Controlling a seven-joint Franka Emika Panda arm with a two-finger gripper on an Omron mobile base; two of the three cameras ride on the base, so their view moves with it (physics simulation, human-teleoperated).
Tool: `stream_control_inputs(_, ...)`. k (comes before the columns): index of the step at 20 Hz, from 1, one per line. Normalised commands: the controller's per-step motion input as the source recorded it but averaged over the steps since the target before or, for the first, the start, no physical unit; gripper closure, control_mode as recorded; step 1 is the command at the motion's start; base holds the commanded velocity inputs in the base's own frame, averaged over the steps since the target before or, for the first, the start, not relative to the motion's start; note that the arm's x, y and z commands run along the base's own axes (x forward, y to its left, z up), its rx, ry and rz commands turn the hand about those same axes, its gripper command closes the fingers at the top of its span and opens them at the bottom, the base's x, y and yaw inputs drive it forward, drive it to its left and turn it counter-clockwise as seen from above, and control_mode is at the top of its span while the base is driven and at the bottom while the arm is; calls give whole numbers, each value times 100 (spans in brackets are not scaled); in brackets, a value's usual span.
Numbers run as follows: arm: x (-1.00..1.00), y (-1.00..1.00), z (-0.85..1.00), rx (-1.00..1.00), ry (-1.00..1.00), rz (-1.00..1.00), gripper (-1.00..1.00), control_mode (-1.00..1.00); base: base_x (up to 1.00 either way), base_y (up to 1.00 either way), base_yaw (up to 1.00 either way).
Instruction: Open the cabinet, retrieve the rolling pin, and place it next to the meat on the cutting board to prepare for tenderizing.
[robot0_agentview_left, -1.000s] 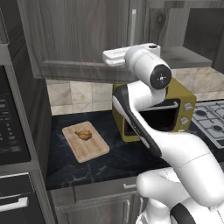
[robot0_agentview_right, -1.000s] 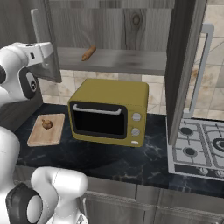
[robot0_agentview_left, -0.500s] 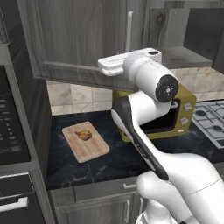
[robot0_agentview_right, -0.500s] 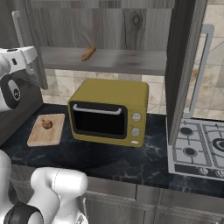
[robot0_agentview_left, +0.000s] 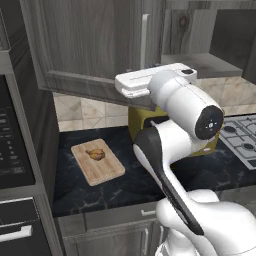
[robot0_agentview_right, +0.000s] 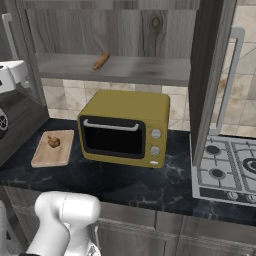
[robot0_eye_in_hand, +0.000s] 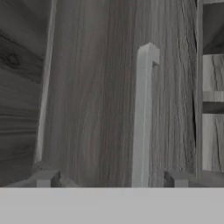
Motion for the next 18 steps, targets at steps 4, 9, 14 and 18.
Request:
stream_control_inputs(4,-84,-26,0,10,-13,2,-100,-100,0,0,0)
stream_control_inputs(9,-67,-54,8,9,-11,0,-100,-100,0,0,0)
stream_control_inputs(14,-39,-70,8,11,-6,1,-100,-100,0,0,0)
stream_control_inputs(18,-12,-57,2,11,0,6,-100,-100,0,0,0)
